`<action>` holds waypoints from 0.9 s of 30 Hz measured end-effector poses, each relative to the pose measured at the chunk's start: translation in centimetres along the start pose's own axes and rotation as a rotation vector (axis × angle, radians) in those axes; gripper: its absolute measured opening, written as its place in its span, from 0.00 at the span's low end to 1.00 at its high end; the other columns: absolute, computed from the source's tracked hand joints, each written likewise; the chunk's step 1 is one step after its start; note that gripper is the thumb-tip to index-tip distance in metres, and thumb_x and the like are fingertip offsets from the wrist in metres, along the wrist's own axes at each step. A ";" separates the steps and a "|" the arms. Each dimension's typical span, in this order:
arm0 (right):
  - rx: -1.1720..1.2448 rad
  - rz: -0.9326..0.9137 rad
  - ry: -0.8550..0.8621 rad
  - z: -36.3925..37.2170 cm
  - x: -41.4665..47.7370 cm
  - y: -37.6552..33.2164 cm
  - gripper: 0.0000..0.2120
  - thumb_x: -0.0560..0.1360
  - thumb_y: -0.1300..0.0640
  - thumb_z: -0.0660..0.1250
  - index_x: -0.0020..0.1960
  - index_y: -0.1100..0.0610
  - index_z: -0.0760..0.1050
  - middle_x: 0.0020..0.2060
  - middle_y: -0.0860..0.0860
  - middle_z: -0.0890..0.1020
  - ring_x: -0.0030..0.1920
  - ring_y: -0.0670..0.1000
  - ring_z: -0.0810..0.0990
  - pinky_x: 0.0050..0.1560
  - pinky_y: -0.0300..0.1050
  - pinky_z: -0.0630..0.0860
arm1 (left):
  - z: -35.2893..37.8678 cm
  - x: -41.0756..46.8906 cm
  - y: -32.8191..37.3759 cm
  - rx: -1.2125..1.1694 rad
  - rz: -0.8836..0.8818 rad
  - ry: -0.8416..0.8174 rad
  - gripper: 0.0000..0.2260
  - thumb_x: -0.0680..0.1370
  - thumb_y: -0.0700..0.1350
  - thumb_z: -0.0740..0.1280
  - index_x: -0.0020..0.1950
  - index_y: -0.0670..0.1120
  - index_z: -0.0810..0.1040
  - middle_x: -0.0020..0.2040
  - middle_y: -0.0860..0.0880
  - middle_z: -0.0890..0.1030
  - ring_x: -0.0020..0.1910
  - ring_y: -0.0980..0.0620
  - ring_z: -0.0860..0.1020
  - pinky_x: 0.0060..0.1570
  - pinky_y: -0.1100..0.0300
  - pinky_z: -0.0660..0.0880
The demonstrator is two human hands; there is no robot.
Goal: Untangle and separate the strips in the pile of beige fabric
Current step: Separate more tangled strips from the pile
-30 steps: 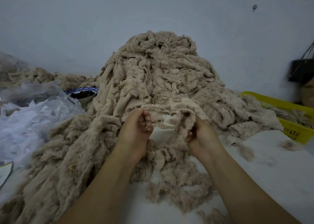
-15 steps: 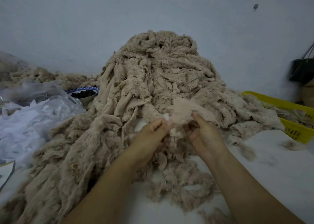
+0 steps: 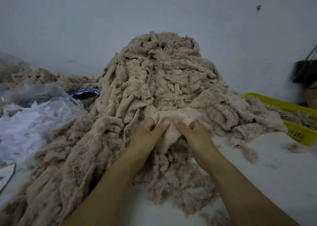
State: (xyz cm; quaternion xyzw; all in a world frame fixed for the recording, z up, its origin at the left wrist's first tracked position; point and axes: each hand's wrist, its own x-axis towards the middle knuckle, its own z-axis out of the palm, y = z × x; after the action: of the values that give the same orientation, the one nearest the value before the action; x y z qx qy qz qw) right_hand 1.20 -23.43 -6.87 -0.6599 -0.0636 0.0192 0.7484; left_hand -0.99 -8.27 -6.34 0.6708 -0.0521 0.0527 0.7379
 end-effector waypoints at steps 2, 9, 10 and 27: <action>-0.016 -0.101 -0.032 -0.2 0.1 -0.1 0.13 0.75 0.48 0.73 0.56 0.49 0.75 0.46 0.45 0.86 0.48 0.47 0.85 0.43 0.40 0.81 | 0.1 0.0 0.0 0.000 0.017 0.061 0.08 0.75 0.52 0.73 0.36 0.54 0.82 0.37 0.55 0.82 0.37 0.59 0.80 0.37 0.62 0.77; -0.392 -0.087 -0.203 -0.1 0.1 0.9 0.10 0.77 0.48 0.67 0.52 0.54 0.75 0.39 0.54 0.80 0.37 0.50 0.77 0.40 0.49 0.74 | -0.1 0.1 0.6 0.079 0.086 0.152 0.11 0.78 0.58 0.66 0.48 0.52 0.82 0.42 0.62 0.84 0.40 0.67 0.80 0.35 0.73 0.74; -0.300 -0.088 -0.149 -0.2 0.4 0.8 0.05 0.79 0.52 0.66 0.53 0.52 0.76 0.38 0.52 0.81 0.36 0.48 0.78 0.37 0.45 0.74 | -0.2 0.0 0.6 0.112 0.107 0.150 0.14 0.76 0.62 0.64 0.50 0.54 0.81 0.44 0.63 0.83 0.42 0.68 0.80 0.37 0.72 0.74; -0.762 -0.133 -0.320 -0.4 0.6 2.3 0.07 0.75 0.36 0.65 0.49 0.37 0.72 0.42 0.29 0.77 0.43 0.29 0.75 0.39 0.28 0.68 | -1.6 1.2 -0.9 0.242 -0.037 0.131 0.08 0.81 0.46 0.66 0.46 0.41 0.76 0.36 0.49 0.80 0.33 0.54 0.77 0.33 0.60 0.75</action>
State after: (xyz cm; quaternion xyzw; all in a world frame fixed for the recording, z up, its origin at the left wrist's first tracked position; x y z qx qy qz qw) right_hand 2.01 -23.50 -9.15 -0.8726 -0.2242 0.0483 0.4312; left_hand 0.31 -6.75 -7.16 0.7510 0.0153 0.0884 0.6542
